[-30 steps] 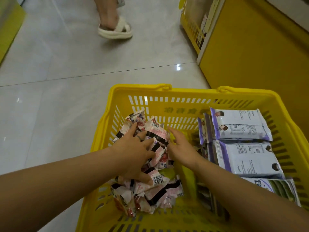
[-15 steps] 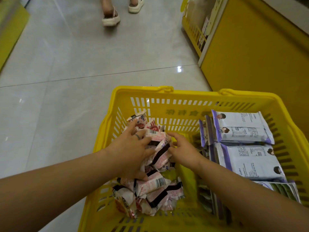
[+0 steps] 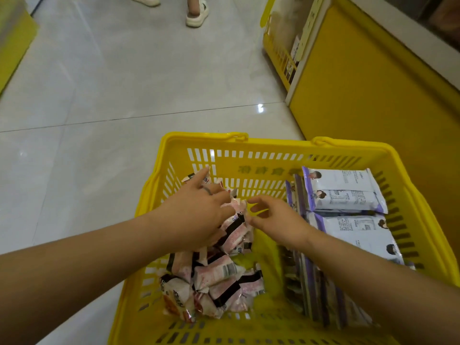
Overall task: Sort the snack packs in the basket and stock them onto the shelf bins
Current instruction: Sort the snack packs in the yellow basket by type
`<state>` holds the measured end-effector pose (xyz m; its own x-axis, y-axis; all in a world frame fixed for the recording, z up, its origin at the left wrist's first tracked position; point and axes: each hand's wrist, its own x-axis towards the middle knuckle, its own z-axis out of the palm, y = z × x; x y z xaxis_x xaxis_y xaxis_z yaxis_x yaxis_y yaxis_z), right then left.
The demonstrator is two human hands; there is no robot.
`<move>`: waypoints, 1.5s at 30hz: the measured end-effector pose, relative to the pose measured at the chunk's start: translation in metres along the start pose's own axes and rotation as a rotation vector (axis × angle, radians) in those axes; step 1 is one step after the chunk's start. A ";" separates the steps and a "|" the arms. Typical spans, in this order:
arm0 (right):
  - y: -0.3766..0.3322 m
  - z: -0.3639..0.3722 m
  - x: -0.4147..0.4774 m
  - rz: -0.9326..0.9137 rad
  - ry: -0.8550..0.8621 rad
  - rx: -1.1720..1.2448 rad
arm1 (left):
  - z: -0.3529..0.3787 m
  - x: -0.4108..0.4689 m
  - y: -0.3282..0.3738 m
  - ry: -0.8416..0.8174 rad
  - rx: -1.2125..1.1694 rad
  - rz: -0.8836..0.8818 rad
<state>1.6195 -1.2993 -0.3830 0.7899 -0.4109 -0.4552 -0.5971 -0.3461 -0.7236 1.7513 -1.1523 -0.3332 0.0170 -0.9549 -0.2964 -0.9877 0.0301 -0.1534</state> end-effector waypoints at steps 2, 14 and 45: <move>-0.012 -0.027 -0.015 -0.081 0.041 -0.086 | -0.018 0.006 0.003 0.076 -0.010 0.011; 0.016 -0.134 -0.119 -0.100 -0.075 -0.857 | -0.115 0.056 0.077 0.177 0.076 0.084; 0.051 -0.160 -0.124 0.030 0.337 -0.038 | -0.077 0.118 0.150 0.600 -1.945 -0.735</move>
<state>1.4686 -1.4013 -0.2805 0.6849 -0.6748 -0.2750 -0.6294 -0.3577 -0.6899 1.5936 -1.2830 -0.3186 0.7119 -0.6163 -0.3368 0.2934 -0.1747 0.9399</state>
